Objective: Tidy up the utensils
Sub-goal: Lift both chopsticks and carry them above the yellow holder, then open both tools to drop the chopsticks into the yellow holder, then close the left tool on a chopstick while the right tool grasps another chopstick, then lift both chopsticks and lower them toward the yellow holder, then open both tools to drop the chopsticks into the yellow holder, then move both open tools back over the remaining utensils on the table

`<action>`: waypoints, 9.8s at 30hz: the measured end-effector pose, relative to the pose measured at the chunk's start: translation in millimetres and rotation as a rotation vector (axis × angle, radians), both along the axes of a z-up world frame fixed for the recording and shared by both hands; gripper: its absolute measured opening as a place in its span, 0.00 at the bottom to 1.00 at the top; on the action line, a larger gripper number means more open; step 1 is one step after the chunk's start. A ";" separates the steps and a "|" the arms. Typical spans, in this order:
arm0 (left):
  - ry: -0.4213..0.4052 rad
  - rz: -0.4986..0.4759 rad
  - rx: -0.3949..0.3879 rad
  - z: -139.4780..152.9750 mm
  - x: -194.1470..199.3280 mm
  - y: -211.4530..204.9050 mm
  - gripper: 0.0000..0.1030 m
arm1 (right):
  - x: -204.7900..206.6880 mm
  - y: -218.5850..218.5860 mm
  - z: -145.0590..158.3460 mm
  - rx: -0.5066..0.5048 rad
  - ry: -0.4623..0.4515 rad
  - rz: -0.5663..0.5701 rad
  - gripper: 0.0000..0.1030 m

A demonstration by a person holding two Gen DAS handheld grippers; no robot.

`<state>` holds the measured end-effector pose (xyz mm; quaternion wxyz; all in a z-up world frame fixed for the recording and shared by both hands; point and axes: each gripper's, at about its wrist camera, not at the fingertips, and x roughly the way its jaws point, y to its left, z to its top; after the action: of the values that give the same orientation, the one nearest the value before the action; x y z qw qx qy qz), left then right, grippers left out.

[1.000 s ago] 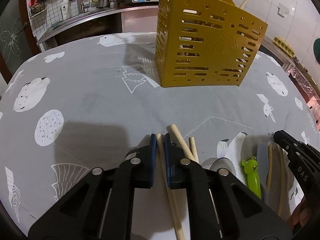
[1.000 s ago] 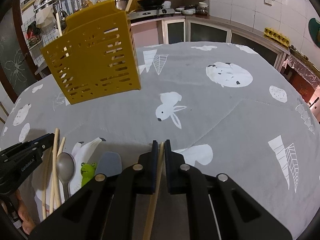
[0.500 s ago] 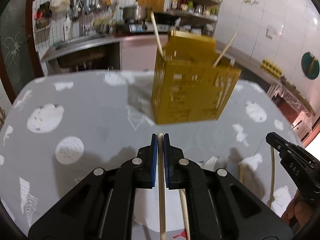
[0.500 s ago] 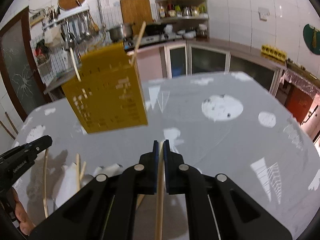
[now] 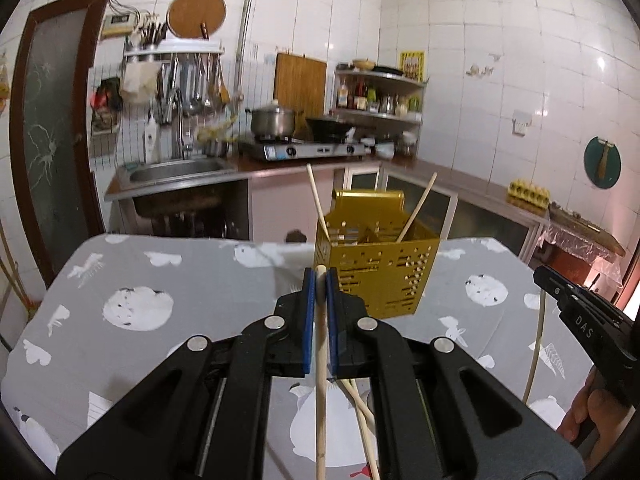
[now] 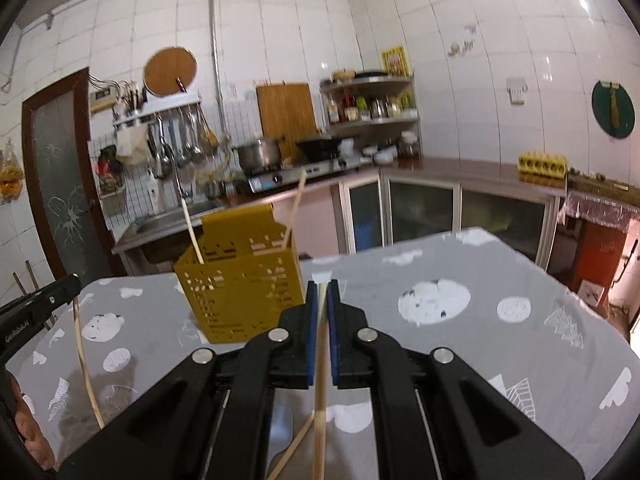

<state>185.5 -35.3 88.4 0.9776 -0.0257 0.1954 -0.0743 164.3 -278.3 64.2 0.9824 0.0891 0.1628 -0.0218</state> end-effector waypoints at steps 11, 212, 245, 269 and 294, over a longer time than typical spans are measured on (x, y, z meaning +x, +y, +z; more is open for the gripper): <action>-0.057 0.018 -0.020 3.6 -17.8 8.5 0.04 | -27.3 8.1 10.3 -0.044 -0.078 0.016 0.05; -0.104 -0.026 -0.066 91.3 54.8 14.5 0.04 | 49.6 23.4 130.4 -0.074 -0.144 0.032 0.04; -0.076 -0.056 -0.099 44.7 213.1 -27.1 0.04 | 206.7 13.9 68.5 -0.074 -0.047 0.067 0.04; -0.231 -0.030 -0.086 84.4 222.8 -32.6 0.04 | 216.8 7.8 69.2 -0.059 -0.012 0.088 0.05; -0.021 0.061 -0.032 56.3 87.1 46.2 0.95 | 92.6 12.5 49.5 -0.121 0.180 -0.008 0.64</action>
<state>272.6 10.9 144.7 0.9808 -0.0467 0.1831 -0.0477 256.9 -265.8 113.7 0.9672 0.0277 0.2486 -0.0435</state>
